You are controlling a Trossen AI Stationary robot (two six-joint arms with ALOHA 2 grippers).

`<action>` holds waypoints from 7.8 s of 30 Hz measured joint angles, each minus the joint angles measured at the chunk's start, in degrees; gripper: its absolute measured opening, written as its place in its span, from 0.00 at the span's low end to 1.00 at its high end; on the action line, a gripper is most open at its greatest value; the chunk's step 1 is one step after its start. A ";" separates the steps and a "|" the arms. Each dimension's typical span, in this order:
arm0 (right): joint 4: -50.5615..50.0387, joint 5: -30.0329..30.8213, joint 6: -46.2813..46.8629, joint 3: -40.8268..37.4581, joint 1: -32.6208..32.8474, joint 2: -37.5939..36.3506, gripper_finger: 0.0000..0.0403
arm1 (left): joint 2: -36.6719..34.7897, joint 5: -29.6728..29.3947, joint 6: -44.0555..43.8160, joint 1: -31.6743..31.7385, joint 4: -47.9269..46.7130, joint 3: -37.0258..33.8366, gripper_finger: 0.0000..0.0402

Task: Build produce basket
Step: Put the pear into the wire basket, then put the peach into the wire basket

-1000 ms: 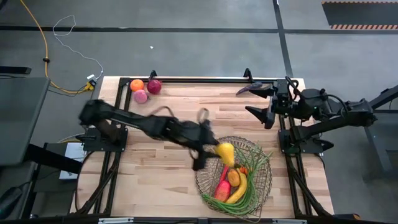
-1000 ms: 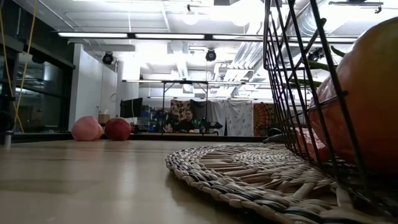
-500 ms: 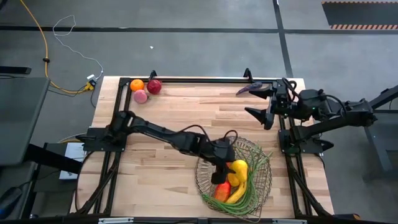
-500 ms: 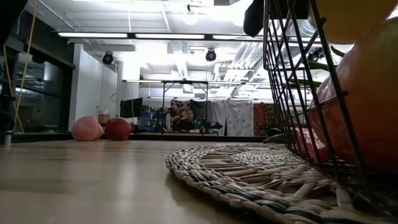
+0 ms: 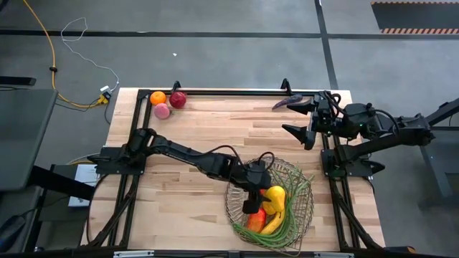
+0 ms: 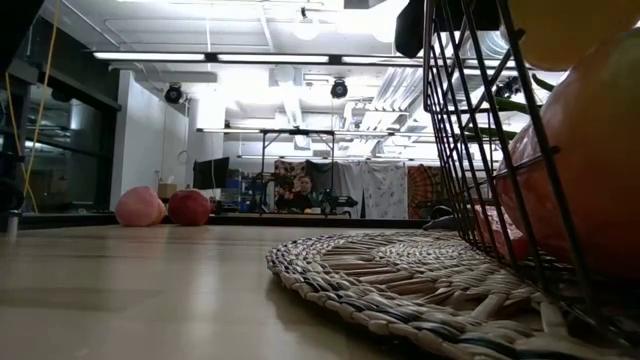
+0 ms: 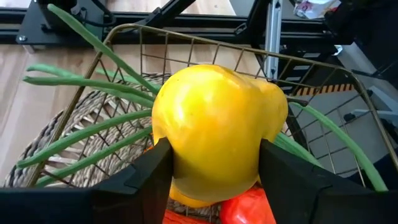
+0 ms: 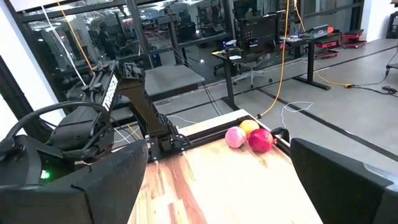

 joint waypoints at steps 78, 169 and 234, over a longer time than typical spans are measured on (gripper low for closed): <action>2.14 3.22 4.55 -0.05 -0.01 10.78 0.95 | -81.70 -7.72 -4.99 25.68 2.87 -51.04 0.82; 0.20 2.37 4.52 -0.04 0.01 10.82 0.95 | -44.33 -45.41 -60.16 50.30 -25.62 -63.71 0.82; 0.42 4.80 9.05 -0.04 -0.01 10.80 0.95 | -65.57 -21.78 -36.96 44.18 -9.61 -66.82 0.65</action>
